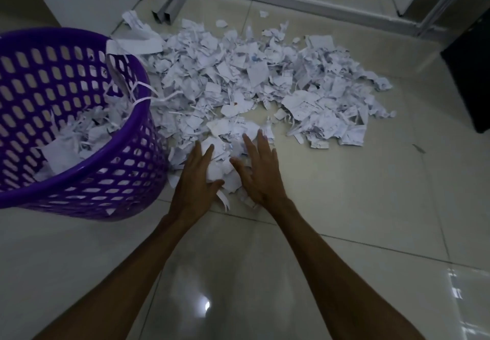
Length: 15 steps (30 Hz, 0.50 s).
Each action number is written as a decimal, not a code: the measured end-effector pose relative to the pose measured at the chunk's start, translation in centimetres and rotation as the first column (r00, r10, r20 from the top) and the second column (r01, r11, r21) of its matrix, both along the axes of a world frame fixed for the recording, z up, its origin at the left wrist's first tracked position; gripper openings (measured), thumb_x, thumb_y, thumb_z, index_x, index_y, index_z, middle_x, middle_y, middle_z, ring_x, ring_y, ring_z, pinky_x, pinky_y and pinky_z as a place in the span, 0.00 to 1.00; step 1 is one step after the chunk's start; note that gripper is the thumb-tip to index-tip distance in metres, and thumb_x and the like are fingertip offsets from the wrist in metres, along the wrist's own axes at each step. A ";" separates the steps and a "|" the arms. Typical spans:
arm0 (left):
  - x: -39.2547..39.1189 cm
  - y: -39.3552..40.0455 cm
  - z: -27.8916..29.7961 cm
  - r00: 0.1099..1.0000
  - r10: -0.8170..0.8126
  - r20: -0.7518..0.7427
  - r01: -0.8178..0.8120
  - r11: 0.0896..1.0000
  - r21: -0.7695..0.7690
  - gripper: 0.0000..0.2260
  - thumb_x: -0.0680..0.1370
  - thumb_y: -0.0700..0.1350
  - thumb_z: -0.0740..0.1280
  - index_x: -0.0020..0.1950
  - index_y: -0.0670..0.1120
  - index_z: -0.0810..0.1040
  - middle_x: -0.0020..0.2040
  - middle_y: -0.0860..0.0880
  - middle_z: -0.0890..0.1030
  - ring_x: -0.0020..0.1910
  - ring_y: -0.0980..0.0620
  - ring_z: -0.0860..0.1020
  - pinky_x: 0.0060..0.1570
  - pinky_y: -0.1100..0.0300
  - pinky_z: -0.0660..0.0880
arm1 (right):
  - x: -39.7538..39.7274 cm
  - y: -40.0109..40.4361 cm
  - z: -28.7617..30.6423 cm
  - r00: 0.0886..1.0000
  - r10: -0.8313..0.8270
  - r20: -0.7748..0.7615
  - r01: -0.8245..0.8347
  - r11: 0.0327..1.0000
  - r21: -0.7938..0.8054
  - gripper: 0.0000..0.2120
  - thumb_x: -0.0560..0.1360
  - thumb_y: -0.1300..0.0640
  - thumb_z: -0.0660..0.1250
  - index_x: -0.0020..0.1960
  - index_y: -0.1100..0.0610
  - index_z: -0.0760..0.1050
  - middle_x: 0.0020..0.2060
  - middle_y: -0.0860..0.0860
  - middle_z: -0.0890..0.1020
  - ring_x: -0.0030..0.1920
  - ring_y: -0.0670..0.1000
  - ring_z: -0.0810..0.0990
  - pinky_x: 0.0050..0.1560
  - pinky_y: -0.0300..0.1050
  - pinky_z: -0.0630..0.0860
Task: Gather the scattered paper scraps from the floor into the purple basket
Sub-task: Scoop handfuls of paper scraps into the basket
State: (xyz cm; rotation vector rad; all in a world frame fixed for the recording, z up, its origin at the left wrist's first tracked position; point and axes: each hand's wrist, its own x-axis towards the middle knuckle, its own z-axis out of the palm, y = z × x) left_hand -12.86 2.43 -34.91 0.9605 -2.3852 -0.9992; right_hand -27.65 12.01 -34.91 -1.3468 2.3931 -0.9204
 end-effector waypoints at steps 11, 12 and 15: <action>-1.7 -1.7 -1.6 0.995 0.026 0.096 -0.026 1.000 0.002 0.36 0.76 0.45 0.69 0.79 0.43 0.55 0.80 0.43 0.52 0.79 0.47 0.49 0.76 0.51 0.52 | -2.9 -4.8 0.3 0.961 0.261 -0.095 -0.229 0.937 0.263 0.26 0.81 0.37 0.51 0.74 0.48 0.66 0.78 0.49 0.60 0.79 0.51 0.50 0.76 0.64 0.42; -1.8 -1.4 -1.8 0.998 -0.008 0.061 0.009 1.000 -0.006 0.35 0.76 0.44 0.69 0.78 0.43 0.57 0.79 0.44 0.56 0.78 0.48 0.53 0.75 0.53 0.54 | -2.8 -3.8 0.3 0.967 0.239 -0.090 -0.212 0.947 0.241 0.25 0.82 0.38 0.50 0.72 0.48 0.69 0.77 0.48 0.63 0.79 0.49 0.53 0.76 0.65 0.43; -1.9 -1.1 -1.9 0.991 -0.129 -0.015 0.129 0.992 0.010 0.34 0.74 0.42 0.70 0.77 0.45 0.61 0.74 0.46 0.66 0.73 0.50 0.64 0.71 0.56 0.64 | -2.8 -0.3 1.0 0.989 0.140 -0.043 -0.135 0.986 0.098 0.22 0.81 0.40 0.51 0.65 0.49 0.76 0.70 0.46 0.73 0.74 0.45 0.64 0.74 0.65 0.49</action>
